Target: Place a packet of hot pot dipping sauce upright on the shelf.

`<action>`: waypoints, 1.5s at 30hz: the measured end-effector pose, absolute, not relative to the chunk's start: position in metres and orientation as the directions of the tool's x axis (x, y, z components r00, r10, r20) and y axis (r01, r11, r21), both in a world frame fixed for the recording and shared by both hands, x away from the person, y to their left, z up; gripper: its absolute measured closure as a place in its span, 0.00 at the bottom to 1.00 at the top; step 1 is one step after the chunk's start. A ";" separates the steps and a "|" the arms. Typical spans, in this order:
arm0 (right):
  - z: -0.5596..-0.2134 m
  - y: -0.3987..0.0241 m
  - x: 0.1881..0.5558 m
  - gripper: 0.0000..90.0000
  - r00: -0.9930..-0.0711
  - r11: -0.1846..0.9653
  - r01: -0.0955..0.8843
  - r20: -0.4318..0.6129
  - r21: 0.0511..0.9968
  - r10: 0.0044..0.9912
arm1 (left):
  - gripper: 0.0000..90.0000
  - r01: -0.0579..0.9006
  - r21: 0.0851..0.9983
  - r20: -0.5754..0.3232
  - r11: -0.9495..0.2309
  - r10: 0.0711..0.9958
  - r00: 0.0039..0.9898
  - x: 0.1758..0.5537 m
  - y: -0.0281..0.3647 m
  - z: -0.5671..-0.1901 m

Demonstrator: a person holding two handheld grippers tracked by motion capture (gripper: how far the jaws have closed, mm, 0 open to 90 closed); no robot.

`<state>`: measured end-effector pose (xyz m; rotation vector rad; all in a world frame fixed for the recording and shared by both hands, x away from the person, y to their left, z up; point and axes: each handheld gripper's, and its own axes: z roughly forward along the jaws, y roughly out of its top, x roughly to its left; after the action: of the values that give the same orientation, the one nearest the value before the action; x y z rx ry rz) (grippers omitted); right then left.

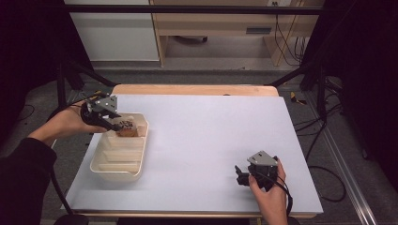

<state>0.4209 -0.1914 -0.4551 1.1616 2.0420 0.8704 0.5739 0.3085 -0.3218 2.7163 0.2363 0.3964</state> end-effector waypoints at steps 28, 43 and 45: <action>-0.455 -0.193 0.421 0.07 -0.414 0.385 0.480 -0.183 0.789 0.892 | 0.07 0.098 0.547 0.338 -0.832 0.326 0.883 0.515 0.240 -0.306; -0.452 -0.197 0.420 0.07 -0.405 0.373 0.477 -0.177 0.796 0.897 | 0.05 0.068 0.669 0.236 -0.740 0.298 0.925 0.467 0.152 -0.365; -0.452 -0.197 0.420 0.07 -0.406 0.373 0.475 -0.178 0.797 0.896 | 0.05 0.083 0.686 0.215 -0.722 0.310 0.926 0.462 0.142 -0.378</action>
<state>0.4203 -0.1966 -0.4521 1.1783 2.0256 0.8905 0.4616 0.1420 -0.3782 2.3605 0.2776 0.4120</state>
